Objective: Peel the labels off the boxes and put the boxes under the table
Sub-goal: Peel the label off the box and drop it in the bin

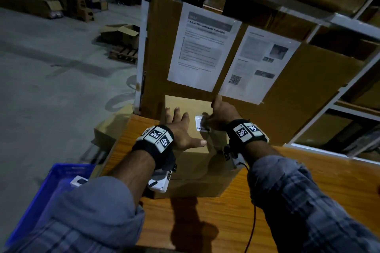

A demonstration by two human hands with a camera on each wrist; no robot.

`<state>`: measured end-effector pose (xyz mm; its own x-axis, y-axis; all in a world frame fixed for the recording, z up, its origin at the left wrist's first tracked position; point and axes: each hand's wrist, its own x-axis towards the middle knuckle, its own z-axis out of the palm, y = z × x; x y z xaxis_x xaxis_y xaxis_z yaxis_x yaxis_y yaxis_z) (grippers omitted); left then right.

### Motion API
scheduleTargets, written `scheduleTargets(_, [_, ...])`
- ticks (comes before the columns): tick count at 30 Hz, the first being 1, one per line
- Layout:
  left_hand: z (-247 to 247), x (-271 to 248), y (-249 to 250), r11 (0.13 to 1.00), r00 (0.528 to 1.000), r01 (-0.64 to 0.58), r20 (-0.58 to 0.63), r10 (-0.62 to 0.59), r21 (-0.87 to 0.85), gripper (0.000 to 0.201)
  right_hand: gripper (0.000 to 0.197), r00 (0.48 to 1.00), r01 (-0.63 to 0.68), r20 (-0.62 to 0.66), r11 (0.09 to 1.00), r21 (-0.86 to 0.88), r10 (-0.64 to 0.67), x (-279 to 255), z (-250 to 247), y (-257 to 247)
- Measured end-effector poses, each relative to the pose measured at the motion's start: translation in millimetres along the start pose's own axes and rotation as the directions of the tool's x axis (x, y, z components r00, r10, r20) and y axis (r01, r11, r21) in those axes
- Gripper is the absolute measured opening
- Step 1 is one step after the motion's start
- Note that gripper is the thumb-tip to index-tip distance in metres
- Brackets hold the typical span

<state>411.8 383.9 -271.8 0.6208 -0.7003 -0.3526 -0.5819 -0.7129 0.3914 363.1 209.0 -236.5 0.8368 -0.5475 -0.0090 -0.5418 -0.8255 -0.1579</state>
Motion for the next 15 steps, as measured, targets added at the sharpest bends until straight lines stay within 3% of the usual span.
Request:
scheduleTargets(6, [-1.8,-3.0,1.2,1.000,1.000,-0.009,0.006,0.009,-0.005,0.127,0.031,0.999,0.036,-0.004,0.996,-0.084,-0.036,1.1,-0.6,4.2])
scheduleTargets(15, [-1.6,-2.8,1.1,1.000,1.000,-0.010,0.005,0.010,0.015,0.126,0.022,0.999,0.037,-0.014,0.986,-0.162,-0.039,5.2,-1.0,3.8])
